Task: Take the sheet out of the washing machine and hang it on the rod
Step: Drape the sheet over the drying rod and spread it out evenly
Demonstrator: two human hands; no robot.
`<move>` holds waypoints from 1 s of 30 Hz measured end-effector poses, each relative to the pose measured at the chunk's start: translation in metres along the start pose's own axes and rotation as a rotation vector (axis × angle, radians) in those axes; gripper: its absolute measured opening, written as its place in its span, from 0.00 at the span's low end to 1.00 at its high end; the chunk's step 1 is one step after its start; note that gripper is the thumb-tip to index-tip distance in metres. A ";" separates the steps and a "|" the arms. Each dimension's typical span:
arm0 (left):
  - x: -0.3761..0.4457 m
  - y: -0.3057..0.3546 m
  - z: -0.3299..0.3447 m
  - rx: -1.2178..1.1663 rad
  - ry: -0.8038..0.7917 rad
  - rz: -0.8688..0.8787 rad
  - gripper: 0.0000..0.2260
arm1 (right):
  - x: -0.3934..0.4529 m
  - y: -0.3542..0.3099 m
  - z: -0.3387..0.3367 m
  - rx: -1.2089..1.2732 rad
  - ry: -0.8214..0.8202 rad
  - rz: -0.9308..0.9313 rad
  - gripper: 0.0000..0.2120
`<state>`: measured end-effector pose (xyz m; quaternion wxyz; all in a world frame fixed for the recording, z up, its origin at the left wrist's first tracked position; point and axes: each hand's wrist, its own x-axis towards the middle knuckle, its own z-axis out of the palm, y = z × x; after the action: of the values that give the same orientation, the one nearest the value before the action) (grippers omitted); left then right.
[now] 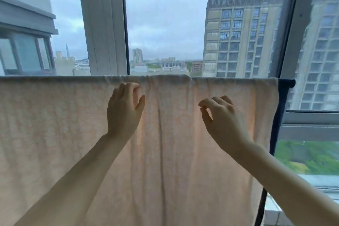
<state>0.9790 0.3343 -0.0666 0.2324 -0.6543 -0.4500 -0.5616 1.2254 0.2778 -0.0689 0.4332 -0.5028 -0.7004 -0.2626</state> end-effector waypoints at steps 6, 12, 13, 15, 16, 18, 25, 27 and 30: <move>0.053 0.024 0.008 -0.015 -0.134 0.219 0.10 | 0.052 0.031 -0.017 -0.170 0.056 -0.135 0.10; 0.078 0.022 0.010 -0.226 -0.335 0.102 0.03 | 0.082 0.048 -0.022 0.053 -0.109 -0.102 0.08; 0.081 0.022 0.009 -0.236 -0.324 0.073 0.03 | 0.085 0.049 -0.023 0.126 -0.113 -0.068 0.07; 0.086 0.023 0.009 -0.225 -0.311 0.023 0.04 | 0.087 0.049 -0.023 0.207 -0.087 -0.017 0.05; 0.088 0.023 0.010 -0.208 -0.311 0.011 0.04 | 0.089 0.049 -0.023 0.222 -0.078 0.001 0.04; 0.092 0.022 0.013 -0.165 -0.290 0.001 0.04 | 0.098 0.050 -0.024 0.228 -0.072 0.030 0.04; 0.112 0.014 0.022 -0.036 -0.364 -0.129 0.07 | 0.128 0.054 -0.020 0.194 -0.194 0.026 0.05; 0.110 0.010 0.023 0.030 -0.472 -0.149 0.12 | 0.124 0.061 -0.018 0.173 -0.270 0.054 0.07; 0.108 0.002 0.022 0.035 -0.505 -0.168 0.16 | 0.118 0.075 -0.023 0.183 -0.267 0.088 0.09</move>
<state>0.9878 0.3865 0.0302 0.0765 -0.7300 -0.5561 -0.3899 1.2890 0.3420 0.0401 0.3911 -0.5219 -0.7501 -0.1095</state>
